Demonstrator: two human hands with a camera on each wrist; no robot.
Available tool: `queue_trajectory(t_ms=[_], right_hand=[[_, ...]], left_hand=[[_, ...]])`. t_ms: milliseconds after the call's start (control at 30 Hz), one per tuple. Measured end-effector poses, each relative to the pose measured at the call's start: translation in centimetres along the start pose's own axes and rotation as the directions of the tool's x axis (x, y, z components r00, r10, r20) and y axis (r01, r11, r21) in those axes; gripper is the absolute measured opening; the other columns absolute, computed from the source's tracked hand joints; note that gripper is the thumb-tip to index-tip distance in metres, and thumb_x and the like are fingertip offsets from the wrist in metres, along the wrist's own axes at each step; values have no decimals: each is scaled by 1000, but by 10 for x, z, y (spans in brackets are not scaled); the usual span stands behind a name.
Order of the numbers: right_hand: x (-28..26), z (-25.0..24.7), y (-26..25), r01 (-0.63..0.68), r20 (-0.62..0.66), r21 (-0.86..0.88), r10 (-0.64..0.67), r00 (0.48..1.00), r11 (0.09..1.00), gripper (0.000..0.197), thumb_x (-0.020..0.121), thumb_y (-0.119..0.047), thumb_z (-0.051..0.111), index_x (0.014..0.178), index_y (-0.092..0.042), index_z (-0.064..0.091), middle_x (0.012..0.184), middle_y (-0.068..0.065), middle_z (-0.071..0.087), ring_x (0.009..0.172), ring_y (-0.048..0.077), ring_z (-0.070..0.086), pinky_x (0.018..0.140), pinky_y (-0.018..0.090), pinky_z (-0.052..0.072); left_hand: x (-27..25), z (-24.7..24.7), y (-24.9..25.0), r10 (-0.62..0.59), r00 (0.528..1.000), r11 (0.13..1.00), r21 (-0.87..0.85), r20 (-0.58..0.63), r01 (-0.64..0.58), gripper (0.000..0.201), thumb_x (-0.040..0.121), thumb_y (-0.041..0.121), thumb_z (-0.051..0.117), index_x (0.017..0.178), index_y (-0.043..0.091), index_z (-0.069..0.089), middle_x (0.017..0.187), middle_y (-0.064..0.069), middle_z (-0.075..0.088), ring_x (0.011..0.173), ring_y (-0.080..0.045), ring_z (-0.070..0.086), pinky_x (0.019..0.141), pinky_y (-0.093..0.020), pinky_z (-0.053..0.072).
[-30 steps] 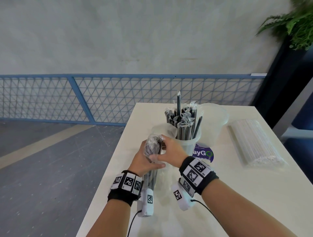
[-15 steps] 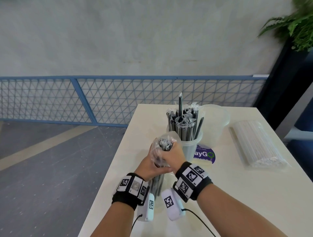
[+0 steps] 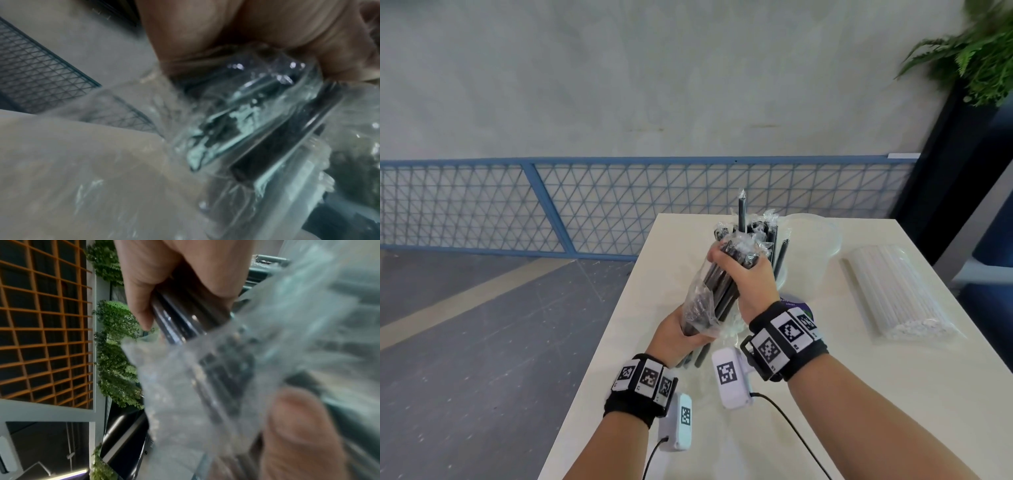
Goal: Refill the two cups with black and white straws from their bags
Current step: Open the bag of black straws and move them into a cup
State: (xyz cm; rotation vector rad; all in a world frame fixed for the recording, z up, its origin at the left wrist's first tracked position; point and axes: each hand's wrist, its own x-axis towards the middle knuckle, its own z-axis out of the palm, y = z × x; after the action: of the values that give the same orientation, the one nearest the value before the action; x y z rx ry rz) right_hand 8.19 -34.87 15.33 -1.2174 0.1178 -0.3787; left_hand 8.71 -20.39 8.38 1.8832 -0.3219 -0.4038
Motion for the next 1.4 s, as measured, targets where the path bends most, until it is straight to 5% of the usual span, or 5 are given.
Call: queue_trajectory(t_ms=[267,600,933,1100,1400], right_hand=[[-19,-4,24,-140,111,-288,178,978,947,20,72,1,74,87,-11,68,84,1,69,77,6,67,72,20,54],[20,-9,-43,65,-204,-217,-110,973,974,33,74,-17,72,97,4,63,90,18,68,84,31,67,77,41,57],[36,-10,-67,246,-199,-473,-375,906,846,31,80,-16,69,107,-7,58,88,-5,62,74,1,57,63,1,46],[34,-15,-26,105,-165,-585,-245,955,804,35,79,-19,70,109,-6,57,97,5,66,89,20,63,84,31,52],[35,-33,11,-62,-63,-648,28,998,759,38,80,-13,69,114,-5,55,110,11,65,98,22,60,86,25,45]], left_hand=[[1,3,4,39,999,999,-7,-3,-39,21,78,13,71,68,11,53,36,7,57,27,-1,43,33,-10,30],[13,-8,-22,-57,984,997,-63,-168,47,15,70,-3,69,72,10,61,64,0,63,62,-13,58,58,-15,46],[16,-14,-23,-100,921,963,-269,-376,-5,29,89,13,56,60,16,59,48,-1,59,41,-10,43,53,-26,37],[17,-10,-10,-99,923,915,-399,-372,-63,14,89,7,54,79,14,61,50,0,62,48,-13,54,59,-26,47],[17,-4,-4,-87,926,867,-486,-367,-111,20,93,3,44,81,14,57,49,0,61,48,-10,57,57,-22,53]])
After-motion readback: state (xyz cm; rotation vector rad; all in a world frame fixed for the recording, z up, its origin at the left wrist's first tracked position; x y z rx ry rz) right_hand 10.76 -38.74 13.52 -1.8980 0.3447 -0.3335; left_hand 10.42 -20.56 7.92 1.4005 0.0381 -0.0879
